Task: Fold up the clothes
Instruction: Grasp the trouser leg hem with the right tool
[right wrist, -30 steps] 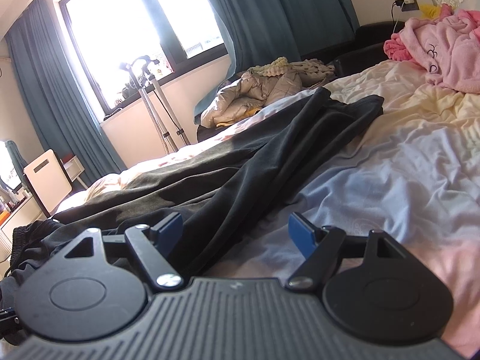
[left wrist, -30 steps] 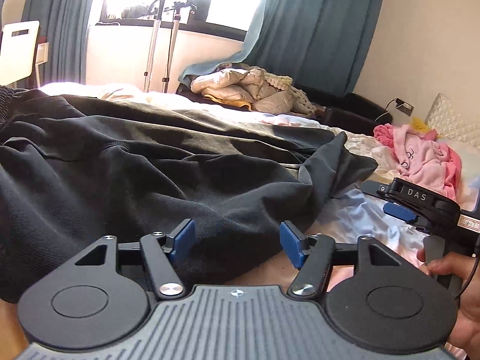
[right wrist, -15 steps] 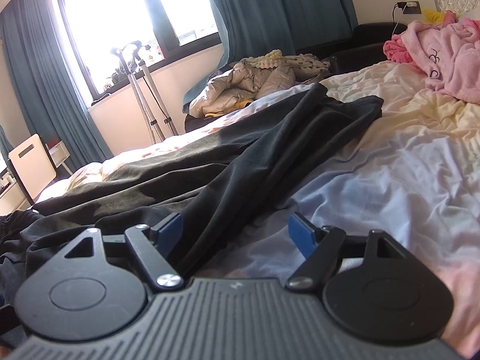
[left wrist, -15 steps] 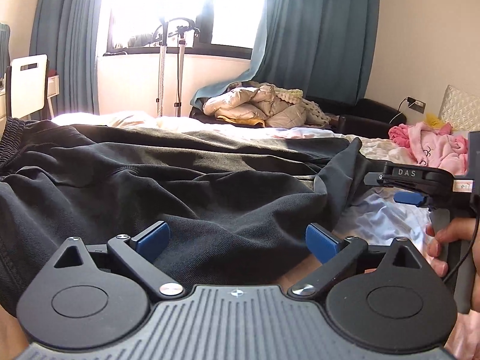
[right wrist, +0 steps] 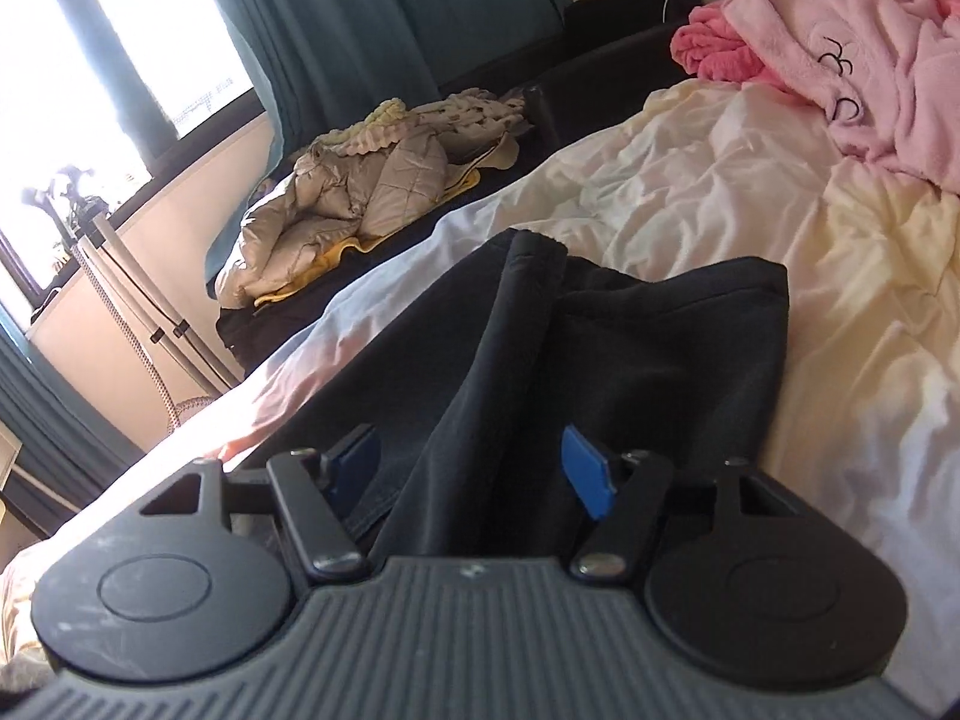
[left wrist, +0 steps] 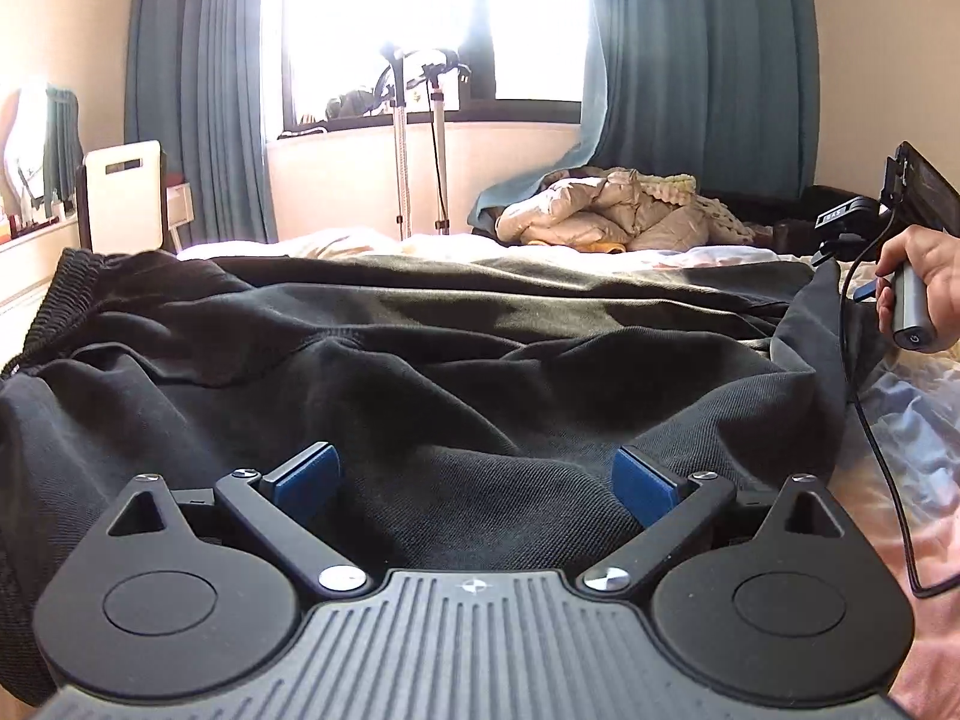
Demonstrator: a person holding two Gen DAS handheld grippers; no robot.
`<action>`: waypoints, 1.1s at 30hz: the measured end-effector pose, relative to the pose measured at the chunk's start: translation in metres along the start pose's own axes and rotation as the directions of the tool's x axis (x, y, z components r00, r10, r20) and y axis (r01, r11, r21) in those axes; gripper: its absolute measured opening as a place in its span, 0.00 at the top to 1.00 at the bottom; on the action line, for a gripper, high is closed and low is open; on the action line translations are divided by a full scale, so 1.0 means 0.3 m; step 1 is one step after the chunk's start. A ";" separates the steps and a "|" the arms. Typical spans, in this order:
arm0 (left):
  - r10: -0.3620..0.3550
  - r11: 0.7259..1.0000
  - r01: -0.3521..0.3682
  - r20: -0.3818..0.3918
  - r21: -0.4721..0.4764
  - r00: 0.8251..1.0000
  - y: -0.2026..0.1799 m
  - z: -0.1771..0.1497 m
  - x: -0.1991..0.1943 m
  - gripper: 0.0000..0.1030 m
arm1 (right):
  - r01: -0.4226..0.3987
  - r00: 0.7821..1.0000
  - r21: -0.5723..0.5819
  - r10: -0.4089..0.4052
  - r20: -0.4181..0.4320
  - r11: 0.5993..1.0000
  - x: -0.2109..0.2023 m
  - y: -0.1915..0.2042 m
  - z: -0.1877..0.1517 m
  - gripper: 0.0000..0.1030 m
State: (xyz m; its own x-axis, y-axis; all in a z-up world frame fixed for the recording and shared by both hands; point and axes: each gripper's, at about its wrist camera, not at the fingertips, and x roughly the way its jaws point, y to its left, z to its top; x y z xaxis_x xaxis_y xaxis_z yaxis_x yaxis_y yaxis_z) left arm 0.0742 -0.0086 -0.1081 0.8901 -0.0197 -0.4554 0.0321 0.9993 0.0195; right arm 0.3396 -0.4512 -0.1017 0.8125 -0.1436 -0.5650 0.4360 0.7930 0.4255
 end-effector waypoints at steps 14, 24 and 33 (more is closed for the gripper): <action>0.041 0.987 -0.040 0.005 -0.156 0.999 0.067 -0.005 0.076 0.04 | -0.019 0.999 -0.080 0.022 0.040 0.997 0.030 0.058 0.089 0.95; 0.036 0.968 -0.013 0.085 -0.250 0.996 0.140 0.050 -0.064 0.04 | -0.098 0.933 0.246 0.003 0.359 0.964 -0.597 -0.292 0.079 0.95; 0.029 0.910 -0.030 -0.010 -0.413 1.000 0.337 0.109 -0.202 0.04 | 0.020 0.987 0.500 -0.096 0.127 0.866 -0.632 -0.677 -0.306 0.94</action>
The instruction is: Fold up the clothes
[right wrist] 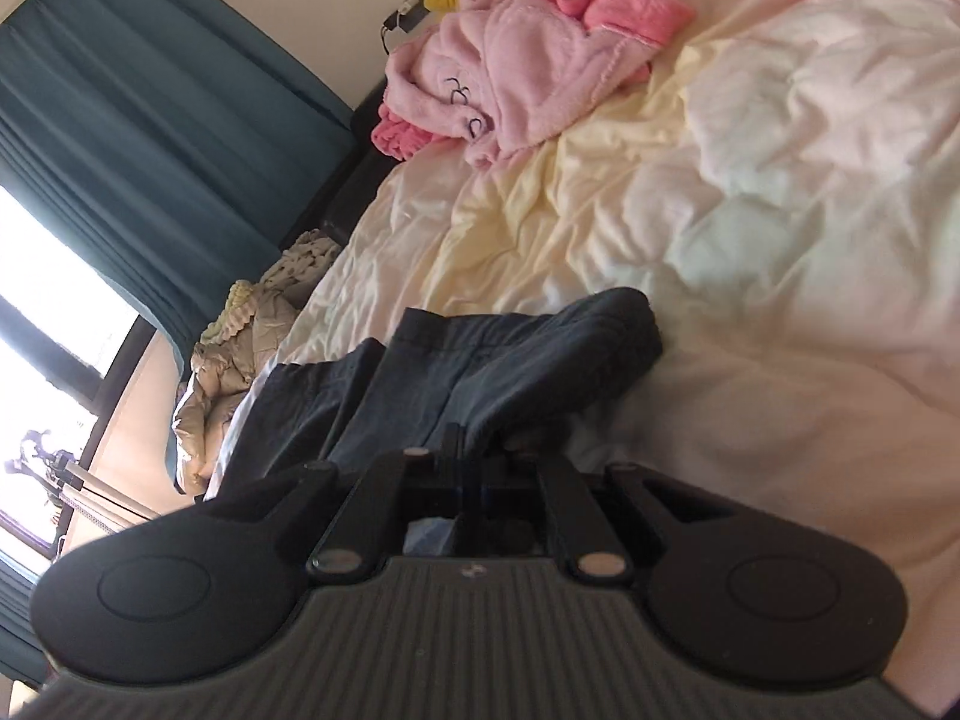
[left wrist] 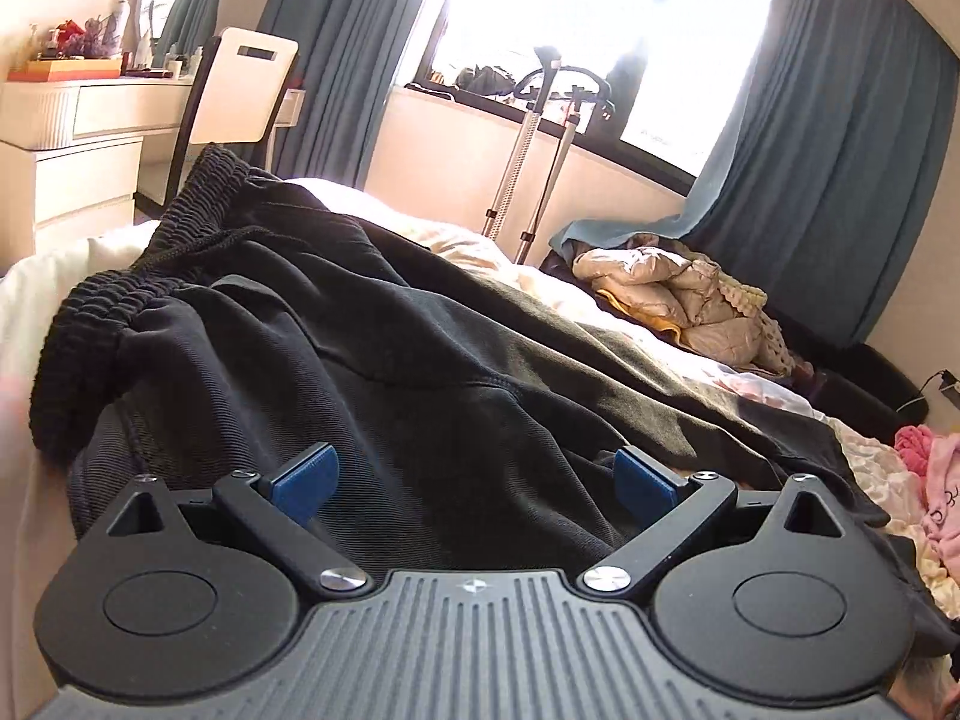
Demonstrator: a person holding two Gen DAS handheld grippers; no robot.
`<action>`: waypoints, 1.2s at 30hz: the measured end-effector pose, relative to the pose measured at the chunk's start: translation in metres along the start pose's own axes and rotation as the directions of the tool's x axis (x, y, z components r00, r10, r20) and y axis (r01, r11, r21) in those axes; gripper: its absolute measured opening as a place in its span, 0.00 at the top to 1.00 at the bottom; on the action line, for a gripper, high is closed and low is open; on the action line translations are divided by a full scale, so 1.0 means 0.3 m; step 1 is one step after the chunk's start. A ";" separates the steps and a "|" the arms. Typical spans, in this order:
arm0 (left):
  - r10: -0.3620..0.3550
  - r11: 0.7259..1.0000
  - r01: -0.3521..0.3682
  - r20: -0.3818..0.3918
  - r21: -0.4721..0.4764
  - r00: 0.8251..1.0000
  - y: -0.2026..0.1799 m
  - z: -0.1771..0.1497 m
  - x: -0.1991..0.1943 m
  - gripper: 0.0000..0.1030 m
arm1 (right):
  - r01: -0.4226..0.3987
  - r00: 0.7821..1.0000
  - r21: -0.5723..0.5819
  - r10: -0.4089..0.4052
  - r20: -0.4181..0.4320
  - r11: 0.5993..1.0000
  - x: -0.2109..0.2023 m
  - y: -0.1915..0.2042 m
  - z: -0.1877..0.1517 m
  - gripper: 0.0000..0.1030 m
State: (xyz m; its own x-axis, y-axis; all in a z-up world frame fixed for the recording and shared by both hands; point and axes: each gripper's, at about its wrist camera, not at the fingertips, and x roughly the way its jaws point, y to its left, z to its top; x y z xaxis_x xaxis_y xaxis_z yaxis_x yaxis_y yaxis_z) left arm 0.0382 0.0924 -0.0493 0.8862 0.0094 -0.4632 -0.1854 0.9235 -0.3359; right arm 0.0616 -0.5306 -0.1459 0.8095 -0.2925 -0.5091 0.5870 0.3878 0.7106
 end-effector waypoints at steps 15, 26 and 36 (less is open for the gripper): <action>-0.063 0.911 -0.046 -0.248 -0.411 0.967 0.389 0.109 -0.155 0.04 | -0.056 0.995 -0.061 0.050 -0.088 0.997 -0.014 -0.066 -0.019 0.93; -0.083 0.781 -0.131 -0.309 -0.611 0.948 0.526 0.091 0.083 0.09 | -0.061 0.993 -0.097 0.051 -0.104 0.993 0.018 -0.064 -0.014 0.93; -0.060 0.759 -0.139 -0.281 -0.636 0.958 0.588 0.101 0.179 0.42 | -0.076 0.996 -0.096 0.071 -0.062 0.992 0.105 -0.022 -0.032 0.90</action>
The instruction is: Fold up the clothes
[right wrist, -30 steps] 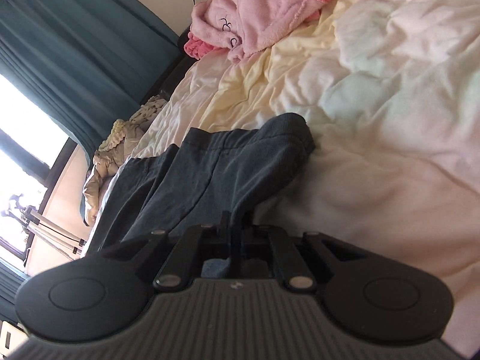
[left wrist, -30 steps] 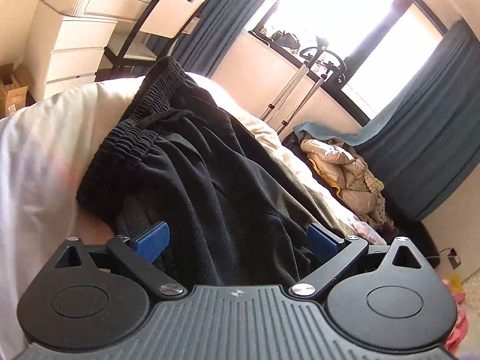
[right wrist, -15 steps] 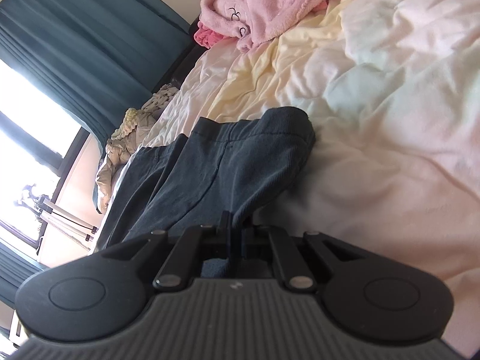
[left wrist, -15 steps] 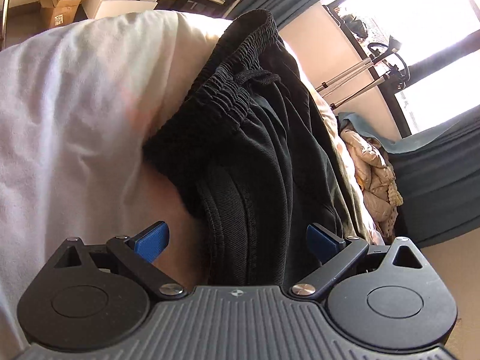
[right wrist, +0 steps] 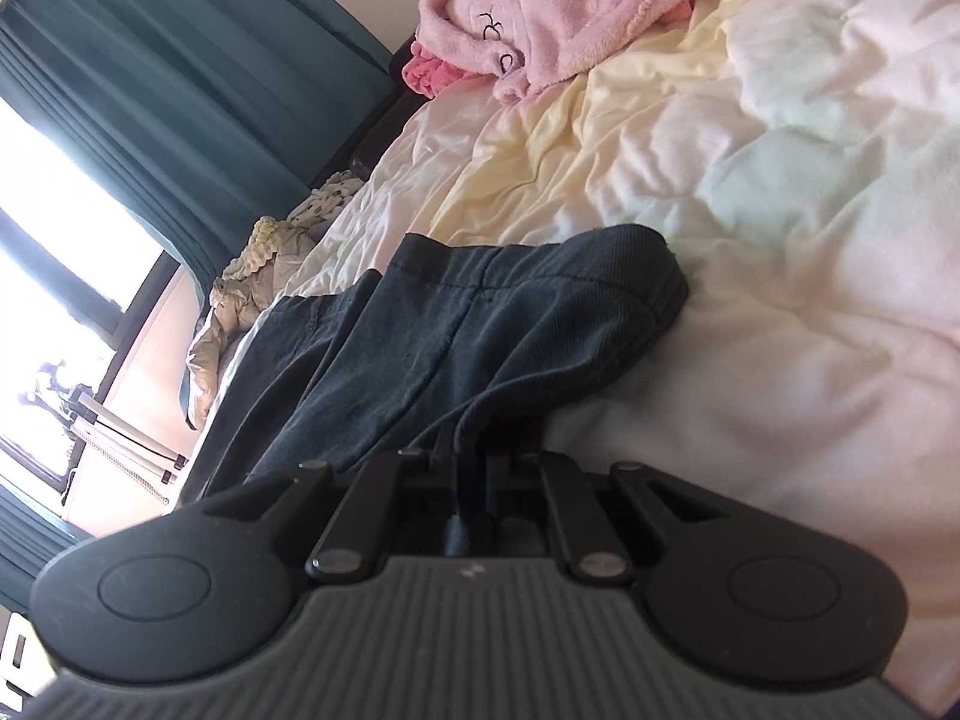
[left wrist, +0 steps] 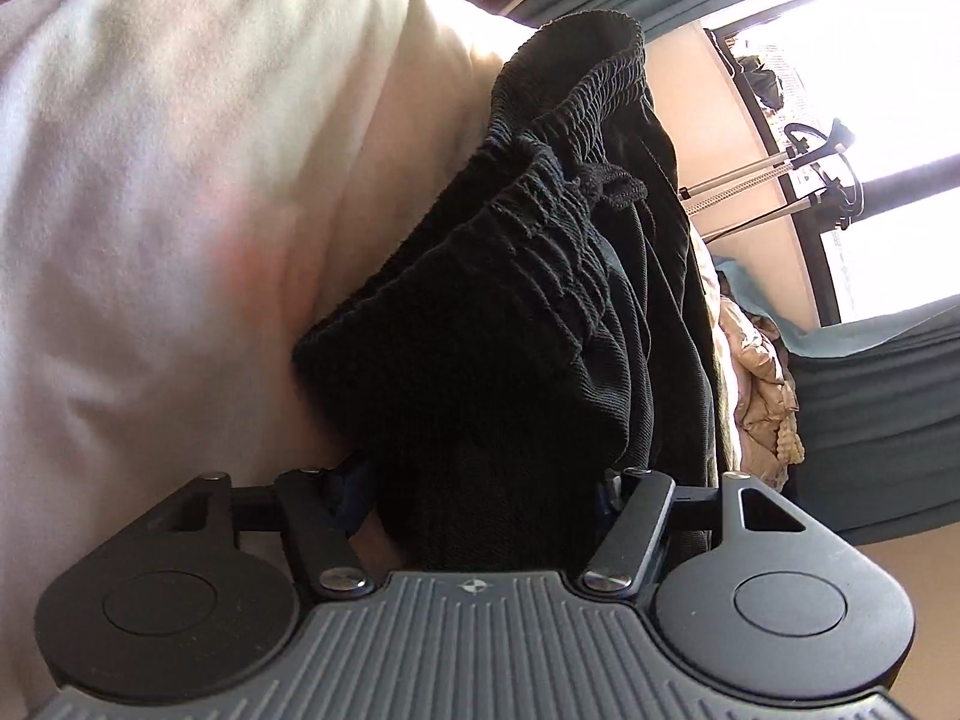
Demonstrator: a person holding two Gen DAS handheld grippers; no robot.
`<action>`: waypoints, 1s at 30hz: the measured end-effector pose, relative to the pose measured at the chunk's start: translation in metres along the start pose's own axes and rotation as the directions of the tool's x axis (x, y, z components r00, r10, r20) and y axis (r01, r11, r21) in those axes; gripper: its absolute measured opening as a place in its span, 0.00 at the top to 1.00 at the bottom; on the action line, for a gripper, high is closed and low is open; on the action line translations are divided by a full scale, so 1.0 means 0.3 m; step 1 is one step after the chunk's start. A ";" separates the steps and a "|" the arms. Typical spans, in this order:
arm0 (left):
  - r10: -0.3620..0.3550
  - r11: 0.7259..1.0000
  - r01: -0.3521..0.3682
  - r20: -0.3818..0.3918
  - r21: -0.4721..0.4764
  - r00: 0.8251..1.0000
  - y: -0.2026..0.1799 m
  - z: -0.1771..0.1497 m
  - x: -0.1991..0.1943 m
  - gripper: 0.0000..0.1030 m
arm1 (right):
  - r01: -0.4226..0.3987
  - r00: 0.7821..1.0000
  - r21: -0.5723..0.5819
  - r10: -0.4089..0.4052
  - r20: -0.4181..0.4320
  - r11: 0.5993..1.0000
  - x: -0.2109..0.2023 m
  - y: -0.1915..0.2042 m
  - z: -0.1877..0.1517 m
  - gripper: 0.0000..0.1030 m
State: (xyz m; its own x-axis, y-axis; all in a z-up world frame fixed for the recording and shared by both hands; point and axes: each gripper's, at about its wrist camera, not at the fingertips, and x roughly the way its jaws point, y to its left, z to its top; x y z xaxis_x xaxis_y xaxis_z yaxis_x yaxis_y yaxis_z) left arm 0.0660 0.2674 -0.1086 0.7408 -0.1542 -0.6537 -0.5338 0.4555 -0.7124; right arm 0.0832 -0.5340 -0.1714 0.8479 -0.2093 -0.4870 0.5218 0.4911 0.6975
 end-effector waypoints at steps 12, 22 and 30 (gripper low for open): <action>-0.132 0.987 0.121 0.111 0.103 0.985 -0.111 0.043 -0.197 0.81 | -0.114 0.985 0.128 0.096 0.141 0.985 -0.038 0.041 0.069 0.94; -0.100 0.991 0.096 0.031 0.097 0.995 0.033 -0.006 -0.321 0.81 | -0.063 0.984 0.135 0.039 0.172 0.989 -0.184 0.009 0.147 0.95; -0.041 0.989 0.042 -0.010 0.139 0.999 0.061 -0.017 -0.317 0.62 | 0.131 0.989 0.265 -0.146 0.037 0.955 -0.121 -0.124 0.075 0.89</action>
State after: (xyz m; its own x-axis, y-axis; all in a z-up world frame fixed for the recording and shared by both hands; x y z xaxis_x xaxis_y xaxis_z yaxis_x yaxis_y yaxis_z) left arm -0.0162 0.2859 -0.0607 0.7582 -0.1815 -0.6262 -0.4401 0.5660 -0.6970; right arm 0.0352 -0.5638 -0.1678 0.7657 -0.3096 -0.5637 0.6342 0.2178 0.7419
